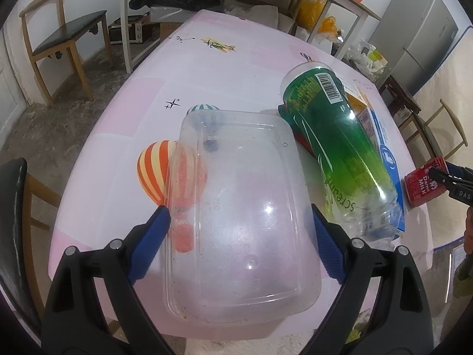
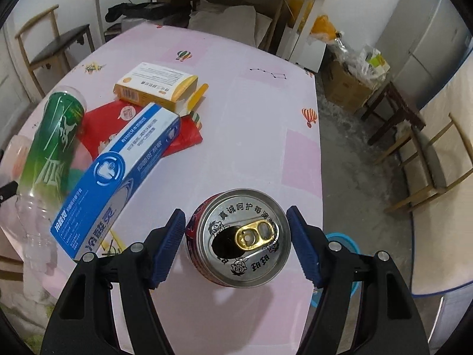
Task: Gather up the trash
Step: 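Grasp the red can by its top with the right gripper while the left gripper holds the box, then lift the can and the box and carry them toward the blue wastebasket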
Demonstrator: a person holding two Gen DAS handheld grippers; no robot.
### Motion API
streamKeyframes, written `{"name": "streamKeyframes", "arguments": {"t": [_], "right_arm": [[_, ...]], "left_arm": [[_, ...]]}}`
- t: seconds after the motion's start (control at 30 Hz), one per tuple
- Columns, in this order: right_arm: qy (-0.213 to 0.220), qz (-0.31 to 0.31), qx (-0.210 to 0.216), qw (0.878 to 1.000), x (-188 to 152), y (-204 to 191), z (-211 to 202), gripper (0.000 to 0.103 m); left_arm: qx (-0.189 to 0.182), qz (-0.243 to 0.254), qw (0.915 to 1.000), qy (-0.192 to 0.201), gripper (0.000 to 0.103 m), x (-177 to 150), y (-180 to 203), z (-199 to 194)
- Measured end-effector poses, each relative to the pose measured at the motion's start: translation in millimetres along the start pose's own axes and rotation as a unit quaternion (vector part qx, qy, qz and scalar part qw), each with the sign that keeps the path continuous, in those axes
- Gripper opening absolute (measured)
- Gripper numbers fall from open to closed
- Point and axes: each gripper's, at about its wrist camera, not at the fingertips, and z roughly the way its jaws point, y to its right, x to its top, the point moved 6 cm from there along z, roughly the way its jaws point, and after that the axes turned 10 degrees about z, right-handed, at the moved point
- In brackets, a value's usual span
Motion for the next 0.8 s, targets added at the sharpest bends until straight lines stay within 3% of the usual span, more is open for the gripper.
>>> {"name": "streamKeyframes", "arguments": {"t": [0.1,0.37,0.8], "right_arm": [[-0.003,0.006,0.027,1.000,-1,-5,2,0.069],[-0.014,0.039,0.050,0.998,-4,-2,13,0.072],[0.004,0.056,0.065,0.996,-5,-3,15,0.072]], "left_arm": [[-0.002,-0.005,1.0000,-0.001,0.088,0,0,0],[0.007,-0.010,0.9999,-0.006,0.088,5,2,4],[0.020,0.008,0.9998,-0.002,0.086,7,5,6]]}}
